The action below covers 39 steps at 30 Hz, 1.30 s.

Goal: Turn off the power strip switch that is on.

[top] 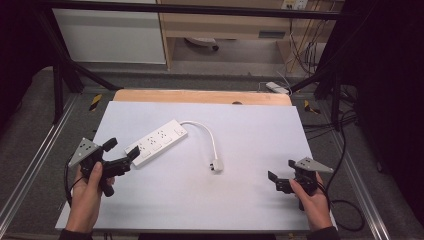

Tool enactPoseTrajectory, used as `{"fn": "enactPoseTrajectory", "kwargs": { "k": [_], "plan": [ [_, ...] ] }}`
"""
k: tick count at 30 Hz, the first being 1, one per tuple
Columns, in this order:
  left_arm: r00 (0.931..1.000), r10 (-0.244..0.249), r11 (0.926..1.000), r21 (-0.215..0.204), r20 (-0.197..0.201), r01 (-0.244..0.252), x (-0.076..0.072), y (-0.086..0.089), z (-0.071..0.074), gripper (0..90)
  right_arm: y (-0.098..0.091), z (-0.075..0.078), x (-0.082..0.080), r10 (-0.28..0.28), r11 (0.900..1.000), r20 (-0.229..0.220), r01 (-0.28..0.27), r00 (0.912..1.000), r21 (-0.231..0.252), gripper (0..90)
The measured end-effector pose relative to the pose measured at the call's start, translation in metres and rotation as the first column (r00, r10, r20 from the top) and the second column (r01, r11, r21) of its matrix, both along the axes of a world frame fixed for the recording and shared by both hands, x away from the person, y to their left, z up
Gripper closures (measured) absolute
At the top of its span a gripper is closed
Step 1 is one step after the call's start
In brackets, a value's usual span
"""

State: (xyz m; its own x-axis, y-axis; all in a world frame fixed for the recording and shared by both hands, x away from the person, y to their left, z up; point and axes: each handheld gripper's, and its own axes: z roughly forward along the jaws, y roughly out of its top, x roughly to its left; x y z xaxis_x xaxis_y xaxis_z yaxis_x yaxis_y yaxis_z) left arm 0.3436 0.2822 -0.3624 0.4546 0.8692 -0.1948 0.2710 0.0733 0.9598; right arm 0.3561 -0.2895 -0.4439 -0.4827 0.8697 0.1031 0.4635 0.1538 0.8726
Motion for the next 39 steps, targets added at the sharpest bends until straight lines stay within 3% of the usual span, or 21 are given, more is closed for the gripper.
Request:
{"fn": "enactPoseTrajectory", "kwargs": {
  "k": [9,22,30,39],
  "plan": [
    [1.0000,0.007,0.9999,0.011,-0.001,-0.007,-0.015,0.008,0.001,5.8,0.001,0.001,-0.001,0.005,1.0000,0.014,-0.005,0.9999,-0.001,4.1],
    [0.9996,0.026,0.9995,0.020,-0.011,-0.026,-0.030,0.024,-0.018,6.2,0.002,0.002,-0.002,0.010,0.9999,0.027,-0.010,0.9996,-0.001,4.1],
    [0.9985,0.008,0.9994,0.033,-0.055,-0.006,-0.027,0.027,-0.033,6.5,0.002,0.002,-0.002,0.012,0.9999,0.040,-0.012,0.9991,-0.002,4.1],
    [0.9894,-0.033,0.9918,0.117,-0.142,0.050,-0.020,0.015,-0.056,6.8,0.003,0.001,-0.002,0.018,0.9998,0.031,-0.018,0.9994,-0.008,3.7]
  ]
}}
